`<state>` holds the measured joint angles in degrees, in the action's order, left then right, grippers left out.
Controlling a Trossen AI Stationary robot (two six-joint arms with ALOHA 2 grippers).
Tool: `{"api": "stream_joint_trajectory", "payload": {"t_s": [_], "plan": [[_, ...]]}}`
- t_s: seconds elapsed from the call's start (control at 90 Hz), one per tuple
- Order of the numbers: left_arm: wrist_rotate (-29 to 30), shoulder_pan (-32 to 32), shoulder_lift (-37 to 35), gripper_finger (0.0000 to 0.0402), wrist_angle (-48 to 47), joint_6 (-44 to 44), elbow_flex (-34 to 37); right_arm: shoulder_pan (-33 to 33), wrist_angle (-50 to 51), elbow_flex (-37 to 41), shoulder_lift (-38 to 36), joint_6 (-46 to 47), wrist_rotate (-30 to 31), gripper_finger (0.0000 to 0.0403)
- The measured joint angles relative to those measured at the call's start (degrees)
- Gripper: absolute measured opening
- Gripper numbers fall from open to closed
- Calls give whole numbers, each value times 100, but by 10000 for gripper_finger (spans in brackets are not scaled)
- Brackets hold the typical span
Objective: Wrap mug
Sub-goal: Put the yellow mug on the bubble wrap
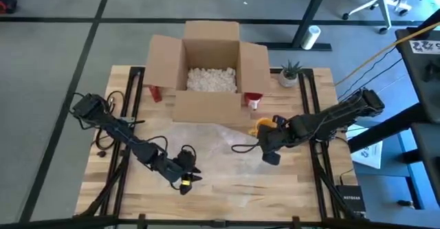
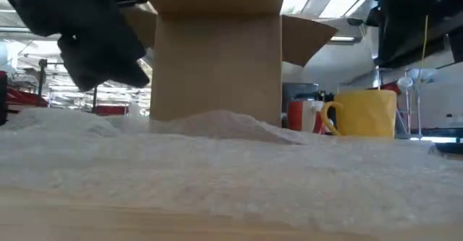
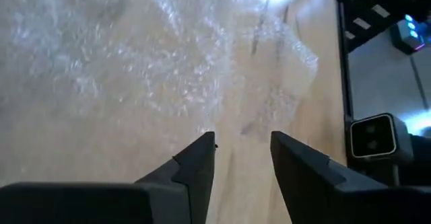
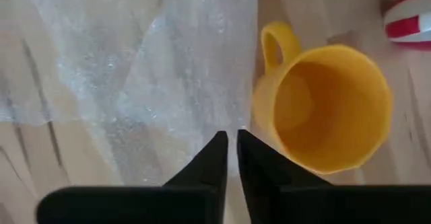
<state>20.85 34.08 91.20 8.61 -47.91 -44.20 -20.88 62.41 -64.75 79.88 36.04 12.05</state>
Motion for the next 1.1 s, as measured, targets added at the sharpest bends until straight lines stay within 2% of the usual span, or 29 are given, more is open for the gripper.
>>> {"api": "stream_joint_trajectory", "payload": {"t_s": [0.178,0.311,0.733,0.978,1.1], "plan": [[-1,-10,0,129,-6,3,-3,39,2,0,0,-54,398,100],[-1,1,0,129,17,35,-3,43,-50,32,37,-184,433,117],[121,248,-321,129,154,296,0,90,-963,1030,-181,-474,185,119],[280,242,-376,129,143,307,2,552,-1289,1432,-190,-939,-179,119],[292,245,-376,129,139,230,2,763,-1563,1580,-190,-1087,-266,99]]}}
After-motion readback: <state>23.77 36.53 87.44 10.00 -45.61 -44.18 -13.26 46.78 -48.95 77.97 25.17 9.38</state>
